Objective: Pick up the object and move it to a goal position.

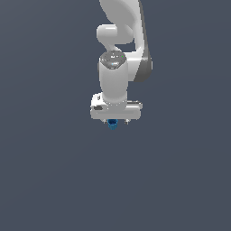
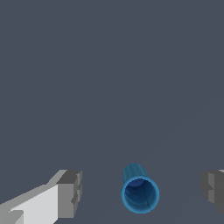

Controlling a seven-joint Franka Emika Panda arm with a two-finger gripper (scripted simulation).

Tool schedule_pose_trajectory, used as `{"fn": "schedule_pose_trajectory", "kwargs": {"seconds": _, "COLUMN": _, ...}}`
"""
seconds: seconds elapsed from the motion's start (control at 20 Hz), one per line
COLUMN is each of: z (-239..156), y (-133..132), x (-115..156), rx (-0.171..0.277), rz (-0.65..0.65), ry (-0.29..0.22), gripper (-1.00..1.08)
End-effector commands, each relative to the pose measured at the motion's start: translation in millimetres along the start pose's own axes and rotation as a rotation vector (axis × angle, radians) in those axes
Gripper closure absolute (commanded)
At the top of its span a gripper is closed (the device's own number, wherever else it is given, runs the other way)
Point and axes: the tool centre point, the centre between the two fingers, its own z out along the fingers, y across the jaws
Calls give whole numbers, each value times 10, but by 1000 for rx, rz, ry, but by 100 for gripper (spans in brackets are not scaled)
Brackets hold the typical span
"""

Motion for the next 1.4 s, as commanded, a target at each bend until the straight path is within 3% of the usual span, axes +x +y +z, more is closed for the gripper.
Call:
{"fn": "schedule_pose_trajectory", "kwargs": {"seconds": 0.0, "z": 0, "y": 0, "x": 0, "rx": 0, "rz": 0, "ry": 0, "gripper": -92}}
{"fn": "schedule_pose_trajectory", "kwargs": {"seconds": 0.85, "z": 50, "y": 12, "x": -88, "rx": -1, "rz": 4, "ry": -12, "gripper": -92}}
{"fn": "schedule_pose_trajectory", "kwargs": {"seconds": 1.35, "z": 453, "y": 121, "x": -422, "rx": -16, "rz": 65, "ry": -7, "gripper": -92}}
